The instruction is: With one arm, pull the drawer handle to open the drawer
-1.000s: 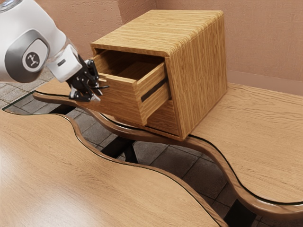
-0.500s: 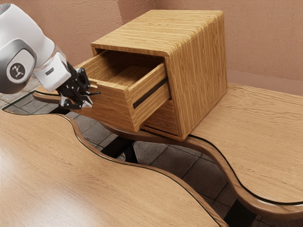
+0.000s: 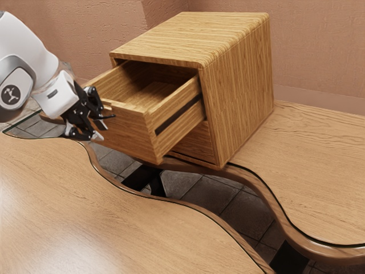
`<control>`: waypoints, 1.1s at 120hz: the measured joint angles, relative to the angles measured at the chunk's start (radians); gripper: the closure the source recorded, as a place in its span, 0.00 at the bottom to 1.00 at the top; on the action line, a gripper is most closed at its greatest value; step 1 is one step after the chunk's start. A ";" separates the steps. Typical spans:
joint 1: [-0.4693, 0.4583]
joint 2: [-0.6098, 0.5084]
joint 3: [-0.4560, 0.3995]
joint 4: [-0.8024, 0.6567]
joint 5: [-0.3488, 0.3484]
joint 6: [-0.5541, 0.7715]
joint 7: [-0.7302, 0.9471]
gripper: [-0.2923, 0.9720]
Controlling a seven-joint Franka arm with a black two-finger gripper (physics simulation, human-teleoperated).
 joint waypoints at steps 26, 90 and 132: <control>0.010 -0.042 -0.015 -0.044 0.011 -0.002 -0.014 0.62; 0.031 -0.105 -0.052 -0.066 0.028 -0.027 -0.051 0.64; 0.032 -0.103 -0.079 -0.001 0.034 -0.031 -0.066 0.55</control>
